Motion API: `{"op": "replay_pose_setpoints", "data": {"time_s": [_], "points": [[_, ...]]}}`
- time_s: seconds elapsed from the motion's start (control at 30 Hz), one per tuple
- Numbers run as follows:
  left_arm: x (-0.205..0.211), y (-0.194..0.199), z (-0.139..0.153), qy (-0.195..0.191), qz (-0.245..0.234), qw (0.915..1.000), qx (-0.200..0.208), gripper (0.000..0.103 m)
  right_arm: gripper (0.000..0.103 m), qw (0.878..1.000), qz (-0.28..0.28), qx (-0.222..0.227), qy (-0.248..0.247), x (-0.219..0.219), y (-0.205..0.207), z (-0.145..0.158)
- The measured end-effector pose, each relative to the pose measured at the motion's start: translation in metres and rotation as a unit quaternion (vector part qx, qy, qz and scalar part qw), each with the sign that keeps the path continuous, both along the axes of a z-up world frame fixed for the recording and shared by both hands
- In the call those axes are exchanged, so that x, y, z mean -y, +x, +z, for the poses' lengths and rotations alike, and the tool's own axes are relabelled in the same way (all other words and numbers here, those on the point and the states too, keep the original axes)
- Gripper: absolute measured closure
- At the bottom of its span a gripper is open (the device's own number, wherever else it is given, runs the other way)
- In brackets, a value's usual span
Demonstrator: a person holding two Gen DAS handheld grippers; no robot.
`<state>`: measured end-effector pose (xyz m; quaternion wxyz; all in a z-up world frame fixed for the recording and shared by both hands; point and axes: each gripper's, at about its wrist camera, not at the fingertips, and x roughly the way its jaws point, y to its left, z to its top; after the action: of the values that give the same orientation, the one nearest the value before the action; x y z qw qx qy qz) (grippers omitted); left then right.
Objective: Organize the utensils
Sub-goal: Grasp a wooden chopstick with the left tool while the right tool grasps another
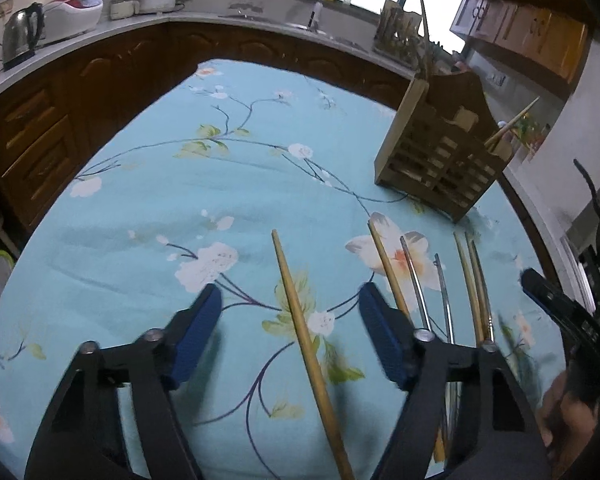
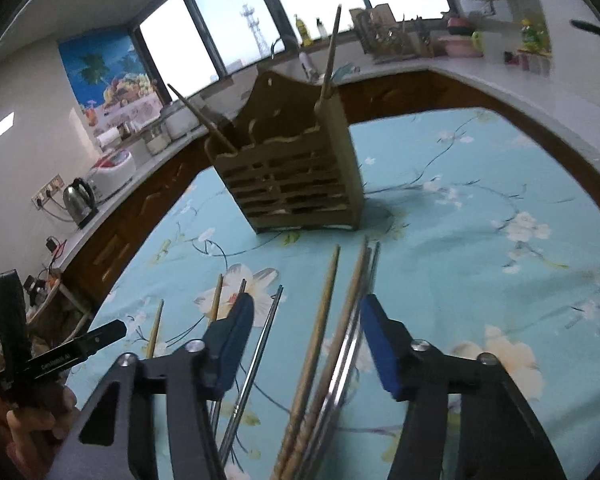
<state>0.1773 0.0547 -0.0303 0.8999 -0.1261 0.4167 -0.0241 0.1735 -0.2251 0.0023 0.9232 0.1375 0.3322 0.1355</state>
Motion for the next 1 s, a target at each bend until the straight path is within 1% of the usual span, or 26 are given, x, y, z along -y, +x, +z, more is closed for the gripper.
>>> {"op": "replay_pose_setpoints", "data": {"time_s": [0.03, 0.07, 0.1, 0.17, 0.23, 0.37, 0.43, 0.53, 0.57, 0.6, 0.67, 0.7, 0.73, 0.77, 0.8, 0.87, 0.93, 1.0], "points": [[0.001, 0.004, -0.002, 0.001, -0.003, 1.0000, -0.007, 0.043, 0.058, 1.000, 0.004, -0.008, 0.000, -0.003, 0.008, -0.003], [0.002, 0.009, -0.005, 0.000, -0.007, 0.9998, -0.017, 0.044, 0.064, 1.000, 0.007, -0.016, -0.001, -0.005, 0.016, -0.006], [0.002, 0.012, -0.007, -0.001, -0.009, 0.9997, -0.022, 0.047, 0.066, 1.000, 0.008, -0.026, -0.002, -0.007, 0.024, -0.010], [0.003, 0.018, -0.011, -0.001, -0.015, 0.9993, -0.033, 0.052, 0.067, 0.999, 0.009, -0.038, 0.002, -0.009, 0.036, -0.016], [0.003, 0.024, -0.015, -0.002, -0.019, 0.9989, -0.042, 0.061, 0.071, 0.999, 0.008, -0.046, 0.001, -0.010, 0.046, -0.019], [0.002, 0.036, -0.022, -0.008, -0.020, 0.9980, -0.059, 0.063, 0.072, 0.998, 0.013, -0.057, -0.013, -0.016, 0.065, -0.024], [0.003, 0.041, -0.025, -0.007, -0.023, 0.9976, -0.065, 0.063, 0.074, 0.998, 0.013, -0.062, -0.028, -0.018, 0.073, -0.027], [0.006, 0.047, -0.025, 0.003, -0.028, 0.9977, -0.062, 0.064, 0.076, 0.995, 0.014, -0.082, -0.058, -0.024, 0.088, -0.036], [0.007, 0.048, -0.026, 0.006, -0.029, 0.9977, -0.061, 0.064, 0.079, 0.993, 0.012, -0.093, -0.073, -0.026, 0.092, -0.040], [0.008, 0.050, -0.026, 0.011, -0.030, 0.9977, -0.059, 0.065, 0.081, 0.992, 0.009, -0.083, -0.089, -0.029, 0.092, -0.040], [0.015, 0.053, -0.026, 0.037, -0.035, 0.9971, -0.055, 0.074, 0.081, 0.990, 0.009, -0.083, -0.117, -0.036, 0.093, -0.040], [0.017, 0.055, -0.027, 0.049, -0.038, 0.9966, -0.054, 0.084, 0.082, 0.988, 0.009, -0.080, -0.134, -0.041, 0.093, -0.040], [0.019, 0.056, -0.027, 0.059, -0.041, 0.9961, -0.052, 0.090, 0.082, 0.986, 0.009, -0.077, -0.145, -0.044, 0.092, -0.040], [0.021, 0.057, -0.028, 0.066, -0.046, 0.9955, -0.051, 0.094, 0.084, 0.985, 0.010, -0.075, -0.155, -0.048, 0.092, -0.040], [0.022, 0.058, -0.028, 0.069, -0.050, 0.9952, -0.049, 0.095, 0.087, 0.984, 0.011, -0.074, -0.159, -0.049, 0.091, -0.040], [0.022, 0.060, -0.028, 0.073, -0.055, 0.9947, -0.047, 0.096, 0.094, 0.984, 0.012, -0.077, -0.159, -0.049, 0.092, -0.041], [0.021, 0.060, -0.027, 0.073, -0.056, 0.9947, -0.047, 0.099, 0.094, 0.986, 0.011, -0.078, -0.149, -0.047, 0.092, -0.041], [0.017, 0.061, -0.026, 0.059, -0.057, 0.9953, -0.050, 0.099, 0.096, 0.988, 0.010, -0.080, -0.130, -0.044, 0.091, -0.040]]}}
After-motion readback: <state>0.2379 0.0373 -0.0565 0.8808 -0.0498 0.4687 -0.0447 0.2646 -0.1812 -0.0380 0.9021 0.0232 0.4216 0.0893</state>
